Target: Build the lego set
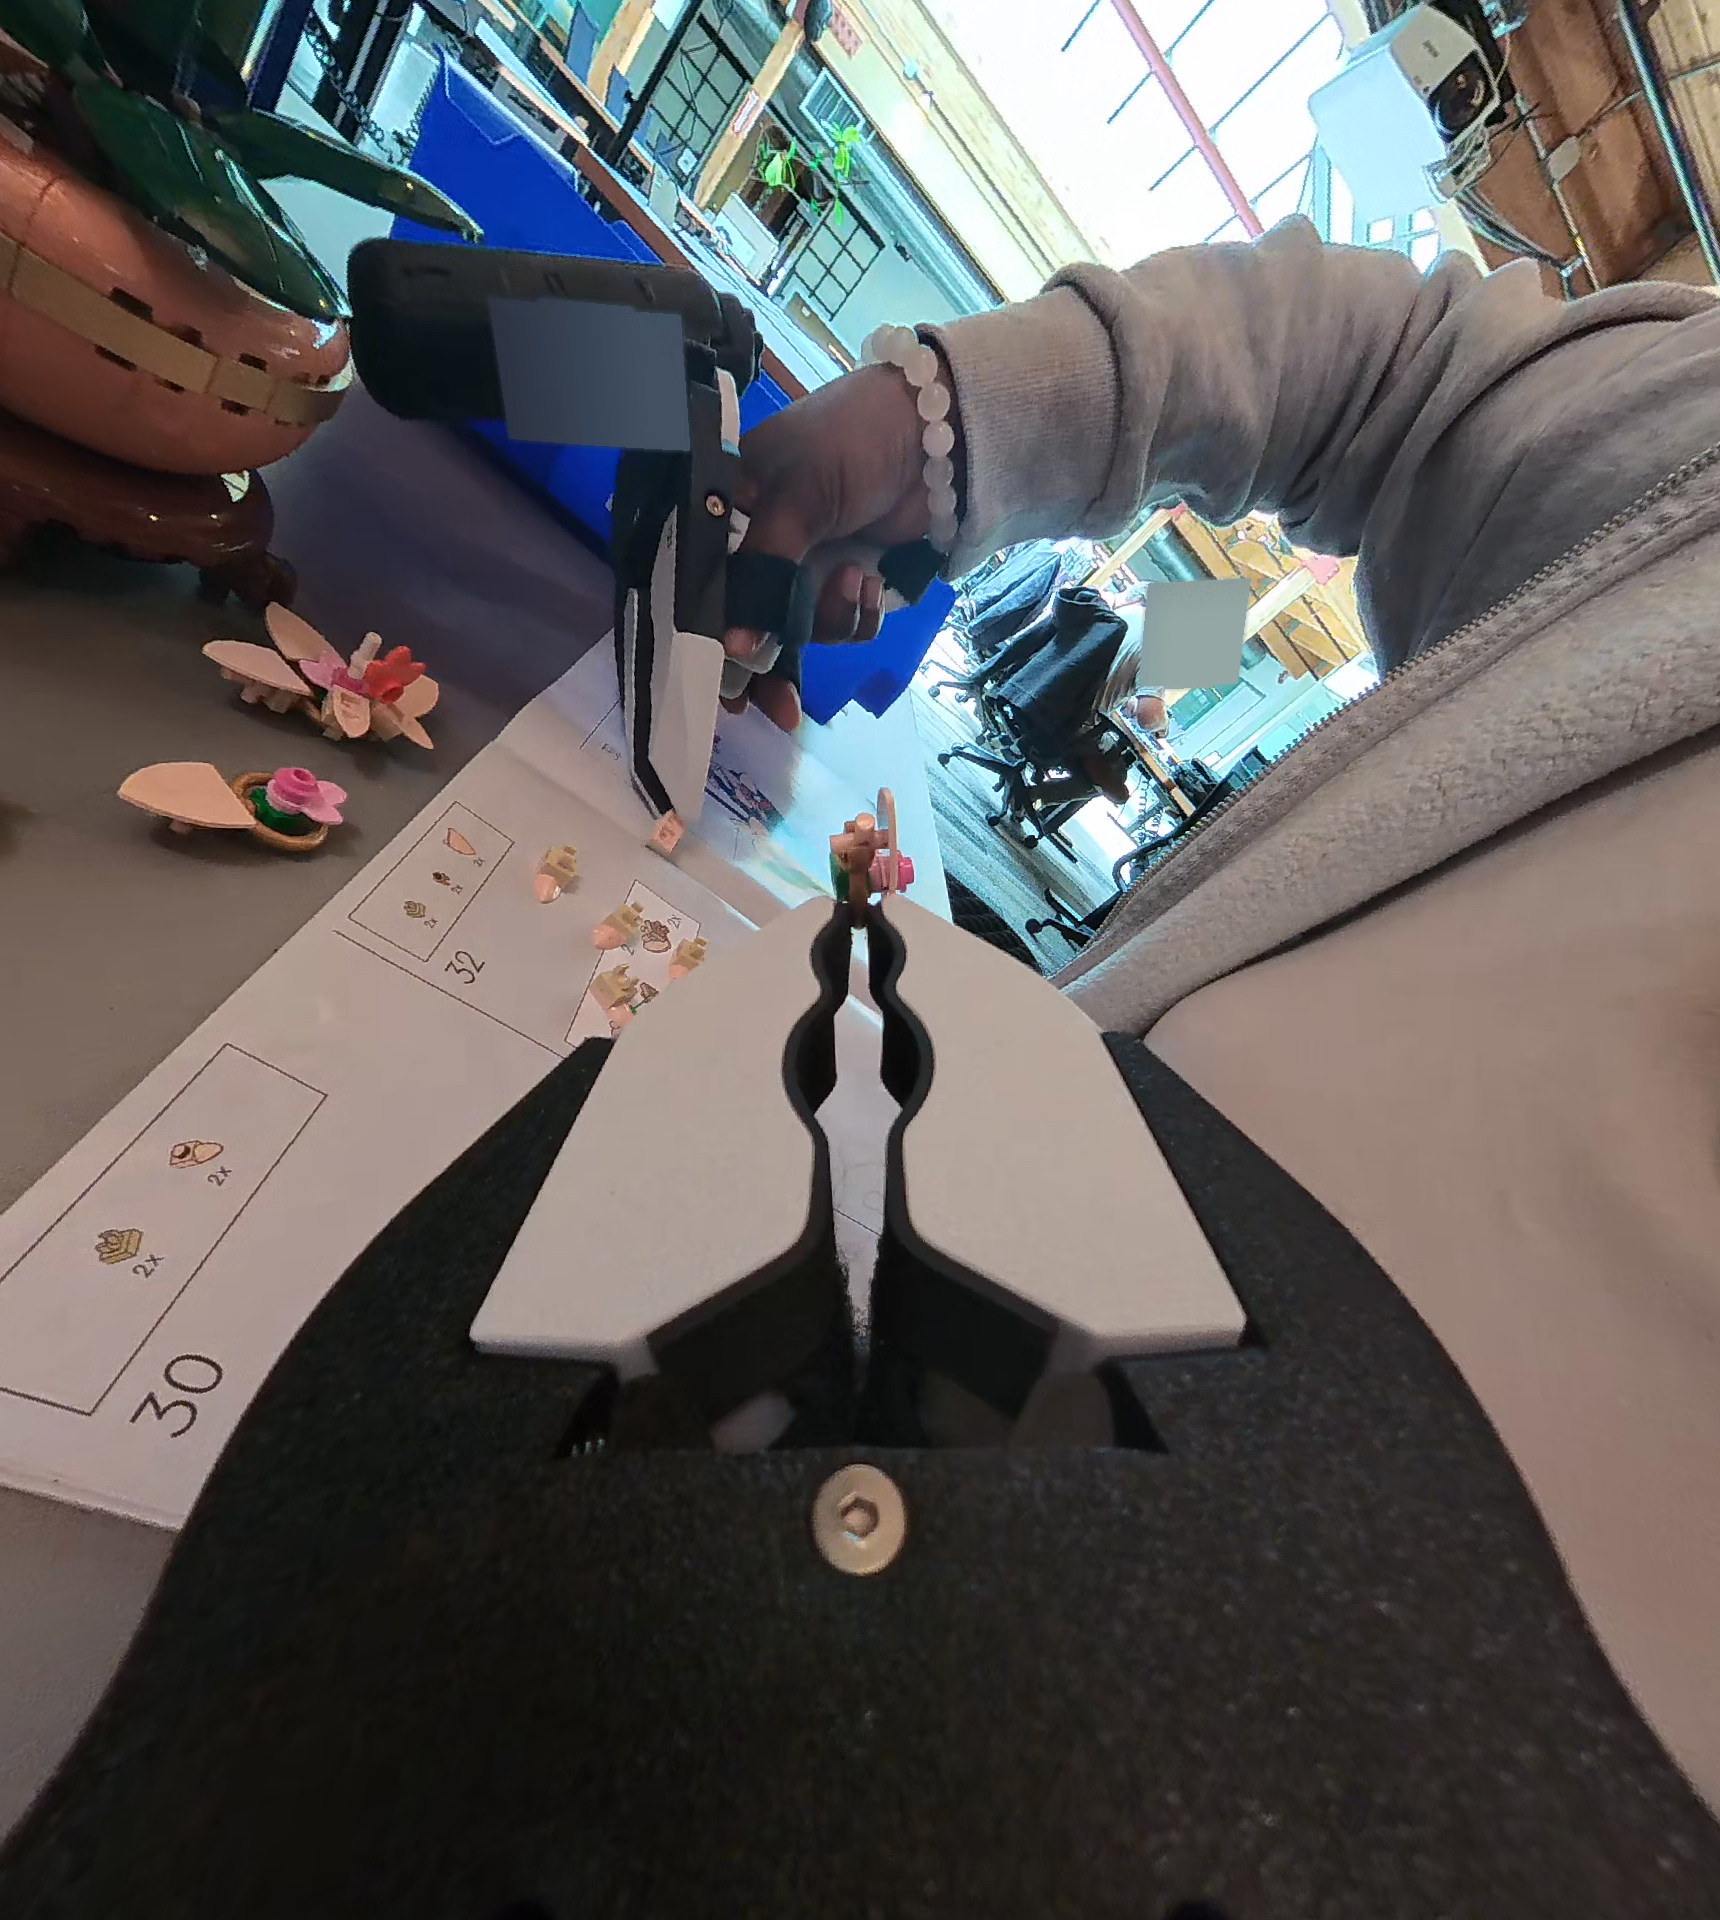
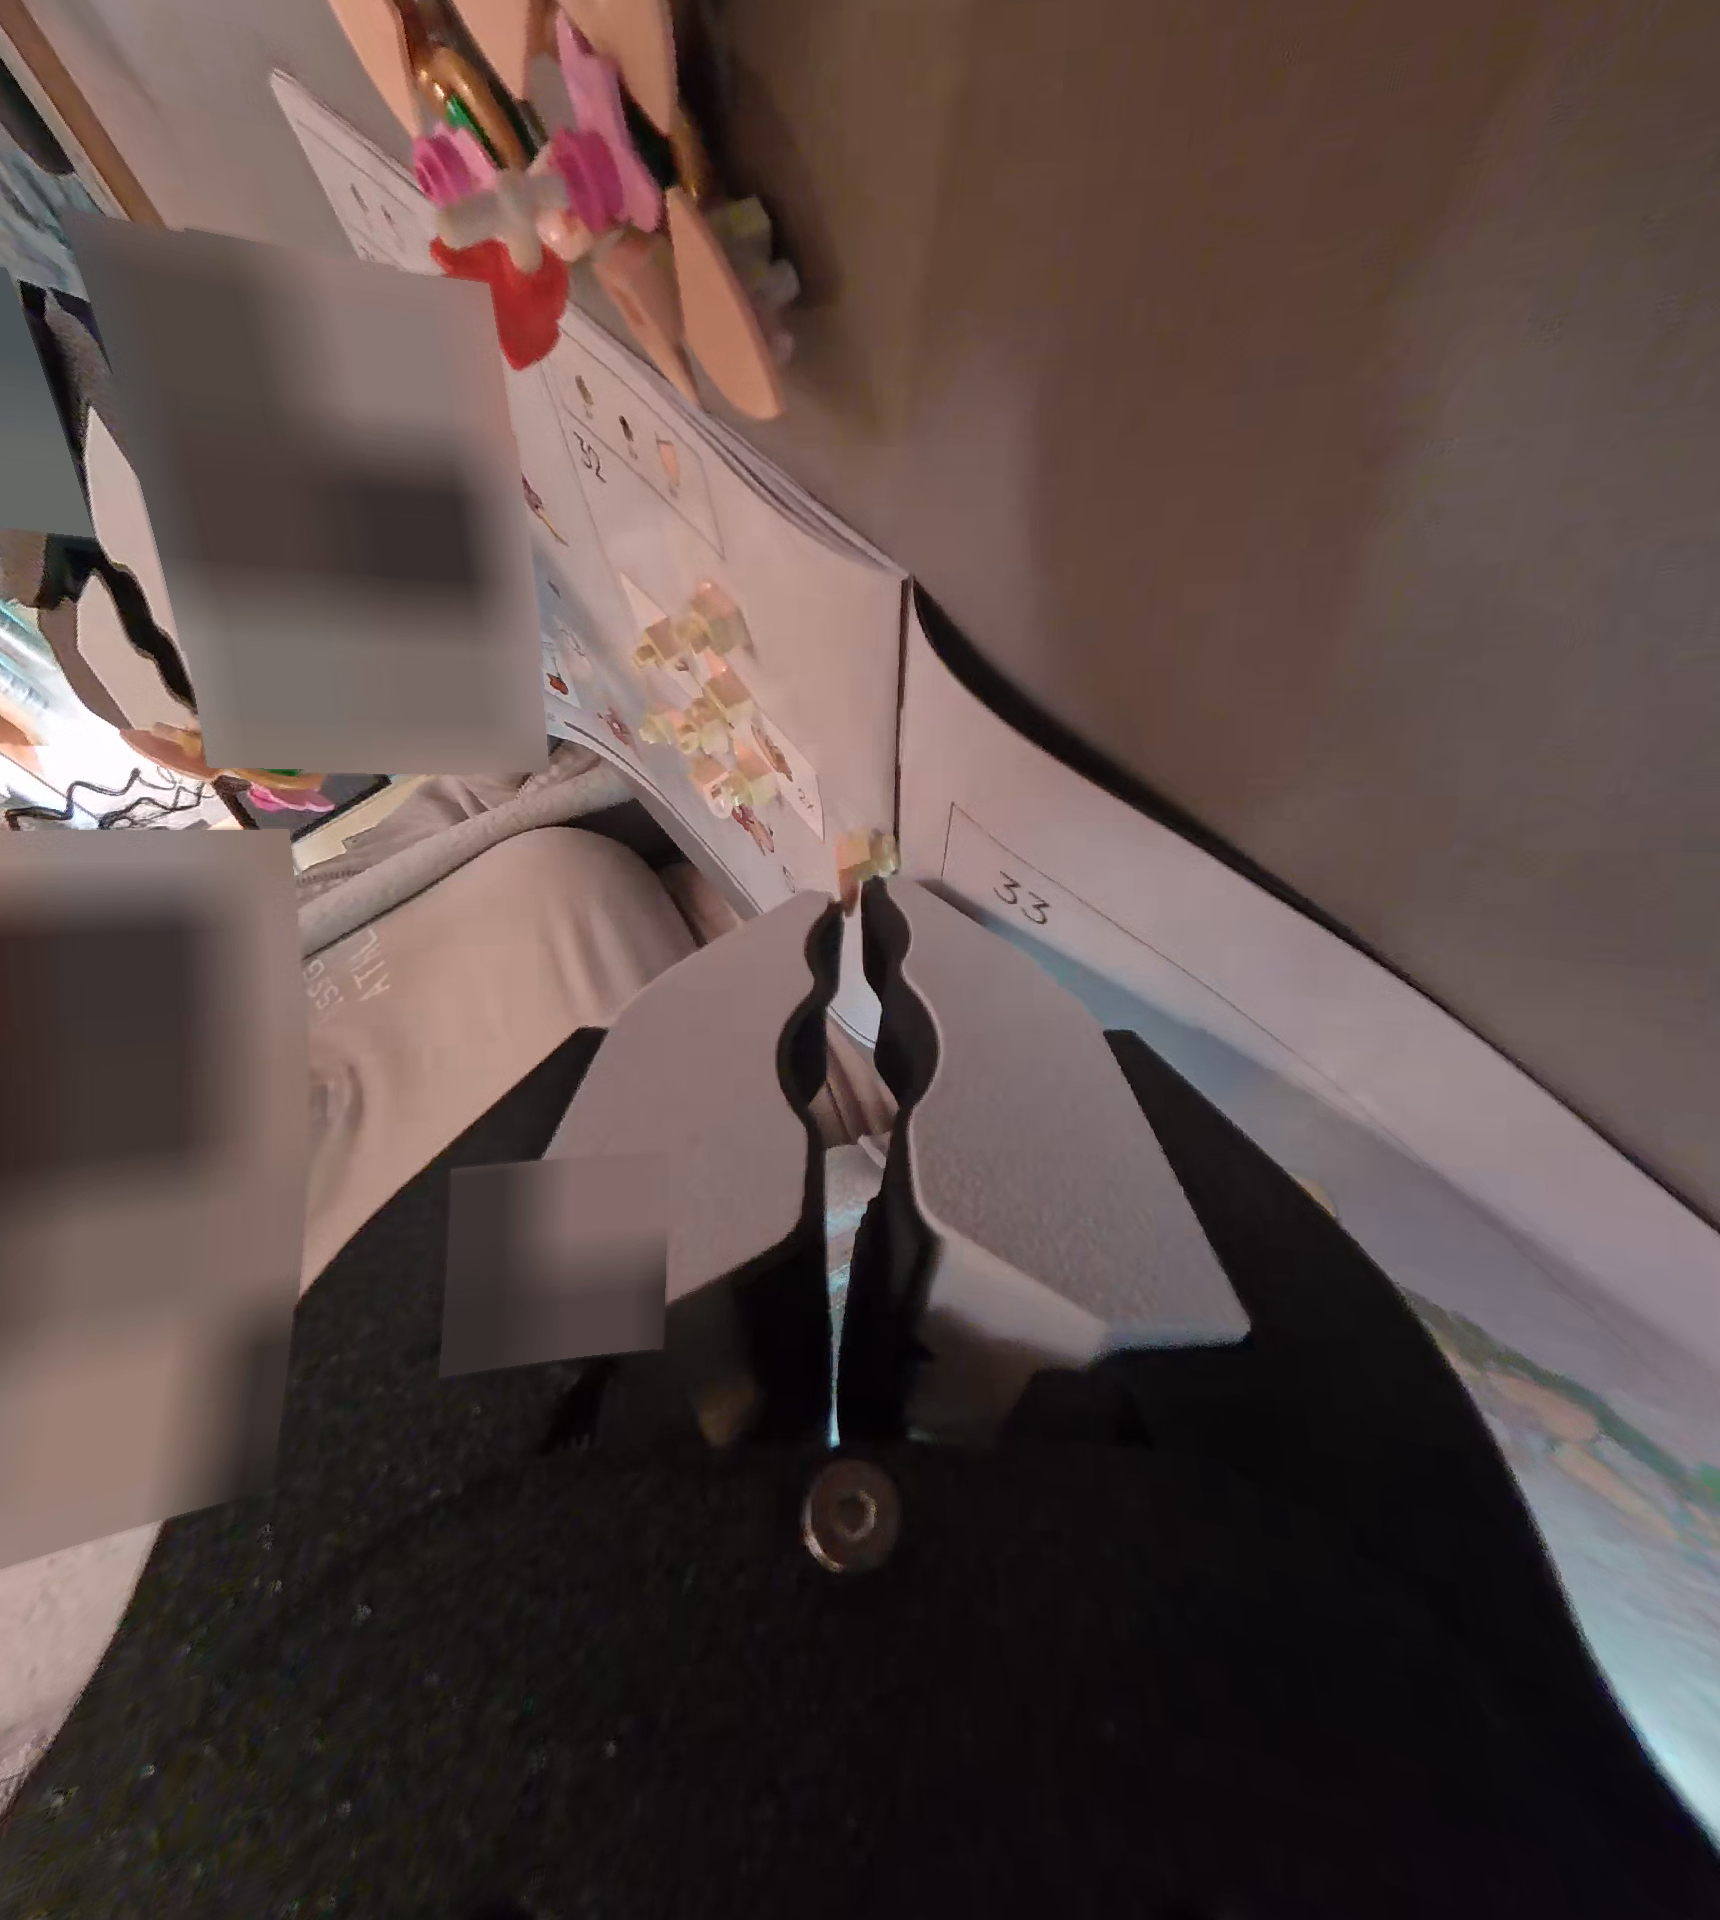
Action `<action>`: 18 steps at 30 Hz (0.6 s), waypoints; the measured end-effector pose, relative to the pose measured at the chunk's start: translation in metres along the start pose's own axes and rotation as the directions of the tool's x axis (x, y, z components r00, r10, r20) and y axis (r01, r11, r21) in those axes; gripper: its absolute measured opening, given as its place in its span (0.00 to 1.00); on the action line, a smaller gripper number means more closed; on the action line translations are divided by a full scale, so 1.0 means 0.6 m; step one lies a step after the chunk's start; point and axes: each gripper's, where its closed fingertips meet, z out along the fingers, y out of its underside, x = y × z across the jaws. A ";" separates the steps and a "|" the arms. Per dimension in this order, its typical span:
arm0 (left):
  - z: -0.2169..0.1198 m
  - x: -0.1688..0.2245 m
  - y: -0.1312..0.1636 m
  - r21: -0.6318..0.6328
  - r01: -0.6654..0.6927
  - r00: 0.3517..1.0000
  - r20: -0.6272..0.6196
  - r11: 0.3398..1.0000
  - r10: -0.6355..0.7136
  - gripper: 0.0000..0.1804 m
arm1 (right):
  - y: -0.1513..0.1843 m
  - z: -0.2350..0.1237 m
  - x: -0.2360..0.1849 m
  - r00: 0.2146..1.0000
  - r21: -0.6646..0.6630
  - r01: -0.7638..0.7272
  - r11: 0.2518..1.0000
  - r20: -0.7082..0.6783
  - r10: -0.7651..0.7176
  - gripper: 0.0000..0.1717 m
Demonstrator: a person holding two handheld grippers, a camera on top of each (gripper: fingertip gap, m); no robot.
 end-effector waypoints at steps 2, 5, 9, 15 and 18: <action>0.000 -0.001 0.000 0.001 0.000 1.000 0.002 1.000 0.000 0.01 | 0.000 -0.002 0.000 1.000 -0.003 -0.002 1.000 -0.002 0.002 0.01; 0.000 -0.001 0.000 0.000 0.000 1.000 0.004 1.000 0.000 0.01 | -0.001 -0.001 0.001 1.000 -0.009 -0.003 1.000 -0.004 0.003 0.02; 0.000 -0.001 0.000 0.001 0.001 1.000 0.004 1.000 -0.001 0.01 | 0.001 -0.001 0.002 1.000 -0.017 0.003 1.000 -0.007 -0.003 0.03; 0.000 -0.001 0.000 0.000 -0.001 1.000 0.002 1.000 0.001 0.01 | 0.002 -0.008 0.000 0.999 -0.003 0.029 1.000 -0.023 -0.029 0.06; -0.001 -0.001 0.000 0.002 -0.001 1.000 0.004 1.000 0.001 0.01 | 0.008 -0.018 -0.003 0.995 0.011 0.084 0.996 -0.055 -0.084 0.09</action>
